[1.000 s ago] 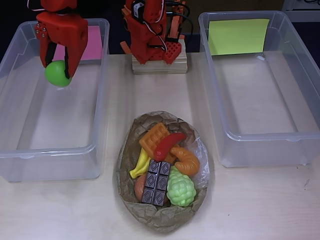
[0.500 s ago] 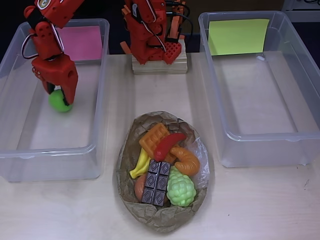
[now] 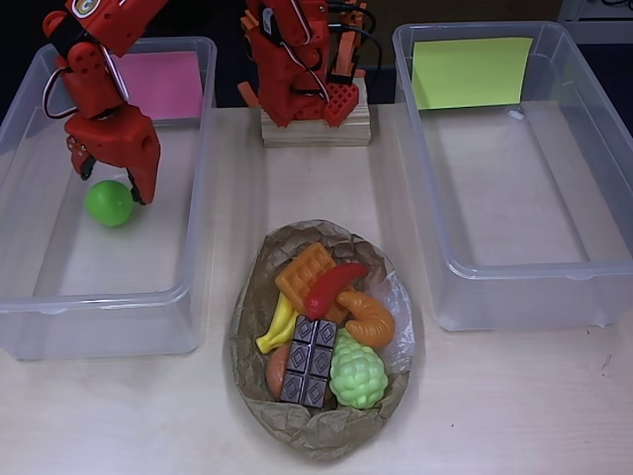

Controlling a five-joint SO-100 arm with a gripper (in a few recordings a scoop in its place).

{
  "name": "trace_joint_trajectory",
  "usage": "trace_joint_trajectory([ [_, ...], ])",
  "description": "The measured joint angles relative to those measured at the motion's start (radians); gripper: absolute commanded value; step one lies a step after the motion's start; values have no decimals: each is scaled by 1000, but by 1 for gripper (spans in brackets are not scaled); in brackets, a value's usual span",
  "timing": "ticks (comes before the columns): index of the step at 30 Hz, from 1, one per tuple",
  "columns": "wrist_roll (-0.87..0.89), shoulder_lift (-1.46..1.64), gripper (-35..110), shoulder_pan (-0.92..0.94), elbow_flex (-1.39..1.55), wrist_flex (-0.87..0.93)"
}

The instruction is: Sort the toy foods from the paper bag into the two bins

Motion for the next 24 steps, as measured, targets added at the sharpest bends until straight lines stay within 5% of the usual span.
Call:
trace_joint_trajectory([
  [16, -235, 489, 33, -61, -15, 169],
  [24, -253, 704, 24, -374, -52, 187],
])
